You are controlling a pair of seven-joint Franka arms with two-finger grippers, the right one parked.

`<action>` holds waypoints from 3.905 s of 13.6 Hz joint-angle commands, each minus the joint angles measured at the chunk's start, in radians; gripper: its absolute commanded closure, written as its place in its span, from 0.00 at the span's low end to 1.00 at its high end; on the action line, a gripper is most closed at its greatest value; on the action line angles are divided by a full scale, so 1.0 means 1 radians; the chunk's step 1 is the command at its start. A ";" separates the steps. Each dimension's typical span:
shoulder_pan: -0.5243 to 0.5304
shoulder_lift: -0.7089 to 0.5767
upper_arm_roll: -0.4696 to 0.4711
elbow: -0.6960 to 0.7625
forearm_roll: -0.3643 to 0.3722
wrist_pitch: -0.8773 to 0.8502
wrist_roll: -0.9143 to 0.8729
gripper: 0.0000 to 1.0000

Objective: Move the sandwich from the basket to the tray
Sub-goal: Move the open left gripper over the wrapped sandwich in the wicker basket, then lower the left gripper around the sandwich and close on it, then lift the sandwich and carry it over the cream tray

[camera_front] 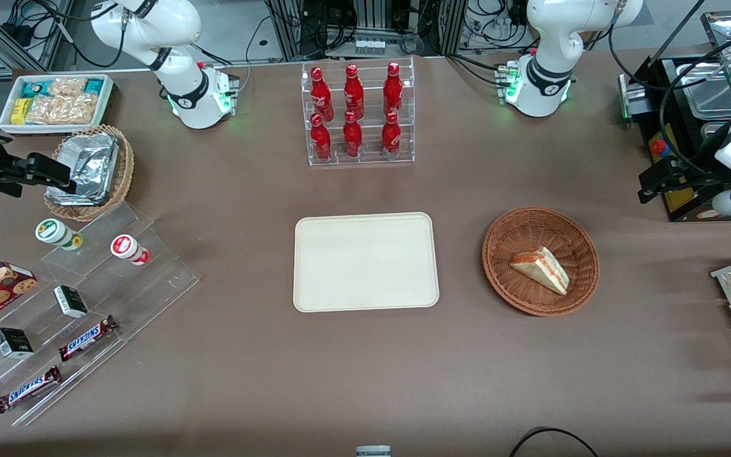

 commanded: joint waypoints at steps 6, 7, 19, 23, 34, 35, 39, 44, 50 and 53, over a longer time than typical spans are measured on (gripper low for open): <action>0.005 0.014 -0.009 -0.127 0.016 0.076 -0.041 0.00; 0.005 0.006 -0.010 -0.199 0.014 0.153 -0.064 0.00; -0.104 0.061 -0.015 -0.713 0.006 0.880 -0.954 0.00; -0.103 0.147 -0.015 -0.746 0.006 0.979 -0.987 0.00; -0.101 0.229 -0.013 -0.737 0.000 1.059 -1.005 1.00; -0.101 0.227 -0.013 -0.732 0.000 1.054 -1.003 1.00; -0.106 0.138 -0.015 -0.644 0.016 0.859 -0.982 1.00; -0.229 0.130 -0.023 -0.262 0.022 0.392 -0.831 1.00; -0.475 0.273 -0.026 -0.088 -0.053 0.382 -0.742 1.00; -0.576 0.408 -0.035 0.001 -0.053 0.445 -0.756 1.00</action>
